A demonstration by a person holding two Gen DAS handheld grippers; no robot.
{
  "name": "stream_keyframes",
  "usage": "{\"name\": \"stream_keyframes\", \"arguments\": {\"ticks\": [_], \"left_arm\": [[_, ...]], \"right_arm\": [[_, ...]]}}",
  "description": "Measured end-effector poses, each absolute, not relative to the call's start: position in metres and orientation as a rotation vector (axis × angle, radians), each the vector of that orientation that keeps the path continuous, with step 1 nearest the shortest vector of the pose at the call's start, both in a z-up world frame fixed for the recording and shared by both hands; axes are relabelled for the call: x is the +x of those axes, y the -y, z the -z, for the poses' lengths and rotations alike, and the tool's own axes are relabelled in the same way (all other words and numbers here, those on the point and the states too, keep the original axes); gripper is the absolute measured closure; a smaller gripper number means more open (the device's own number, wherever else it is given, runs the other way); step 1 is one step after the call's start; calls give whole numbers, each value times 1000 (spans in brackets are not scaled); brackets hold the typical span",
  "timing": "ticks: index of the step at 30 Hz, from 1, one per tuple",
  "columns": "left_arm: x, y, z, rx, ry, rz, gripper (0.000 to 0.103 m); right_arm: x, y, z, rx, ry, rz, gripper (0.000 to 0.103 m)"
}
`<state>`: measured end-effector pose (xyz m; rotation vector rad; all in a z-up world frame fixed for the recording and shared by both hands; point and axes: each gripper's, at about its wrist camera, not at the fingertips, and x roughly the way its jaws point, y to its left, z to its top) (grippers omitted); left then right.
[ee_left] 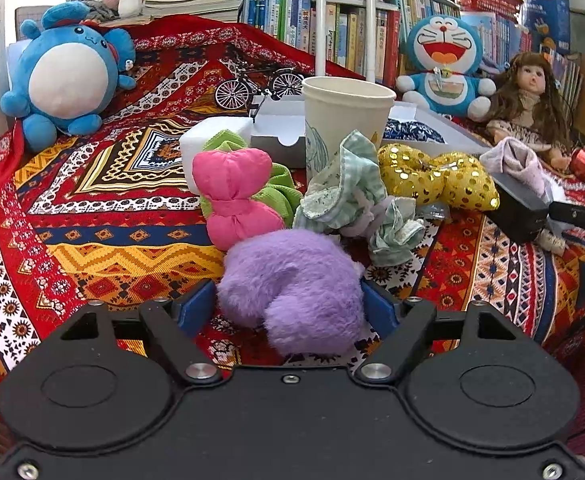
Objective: Organize soft objects
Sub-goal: 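Grasp the purple plush heart with the left tool while the right tool grasps the white folded paper item, then carry the plush heart with the left tool while the right tool lowers the paper item into the tray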
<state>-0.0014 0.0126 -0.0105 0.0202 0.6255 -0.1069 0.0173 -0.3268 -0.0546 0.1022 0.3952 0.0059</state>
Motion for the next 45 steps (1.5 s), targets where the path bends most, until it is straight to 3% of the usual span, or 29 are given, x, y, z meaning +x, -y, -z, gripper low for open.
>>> {"name": "stream_keyframes", "arguments": {"ticks": [4, 8, 31, 45], "left_arm": [[-3, -9, 10, 39, -621, 110, 38], [-4, -9, 8, 40, -619, 119, 40], [-15, -5, -48, -4, -494, 272, 40], [41, -32, -117, -68, -391, 278, 40]], "right_arm": [[19, 326, 56, 104, -415, -9, 55], [19, 325, 58, 106, -422, -9, 58], [1, 277, 22, 23, -300, -186, 60], [38, 277, -21, 78, -266, -244, 60]]}}
